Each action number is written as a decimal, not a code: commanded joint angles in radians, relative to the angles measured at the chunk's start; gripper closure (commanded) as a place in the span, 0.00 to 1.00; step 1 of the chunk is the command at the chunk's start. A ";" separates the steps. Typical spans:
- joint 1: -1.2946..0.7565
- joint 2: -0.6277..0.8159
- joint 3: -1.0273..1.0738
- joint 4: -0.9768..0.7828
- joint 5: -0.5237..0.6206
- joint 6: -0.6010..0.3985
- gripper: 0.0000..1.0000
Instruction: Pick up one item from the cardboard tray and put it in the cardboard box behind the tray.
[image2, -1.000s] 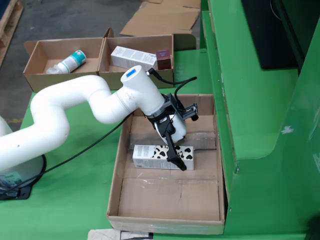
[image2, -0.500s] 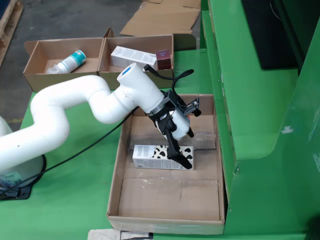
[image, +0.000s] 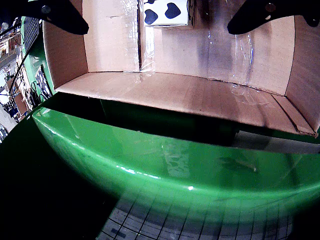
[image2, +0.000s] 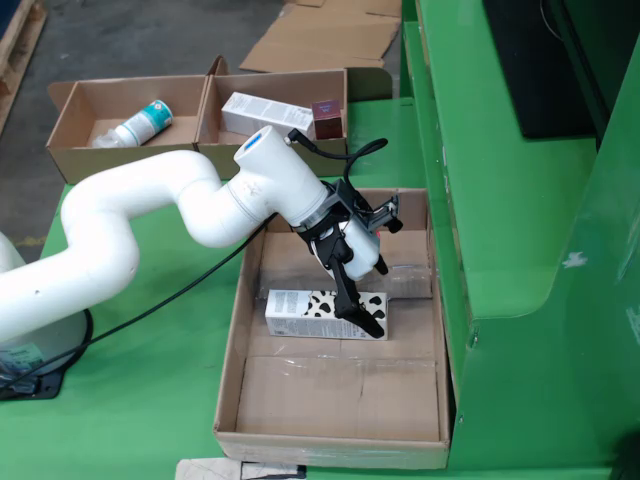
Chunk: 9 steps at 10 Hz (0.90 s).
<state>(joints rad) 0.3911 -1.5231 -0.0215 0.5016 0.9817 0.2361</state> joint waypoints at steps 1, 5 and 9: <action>0.006 0.027 0.021 0.012 -0.013 -0.005 0.00; -0.004 -0.036 0.021 -0.034 0.283 0.081 0.00; -0.042 0.065 0.021 -0.452 0.586 0.104 0.00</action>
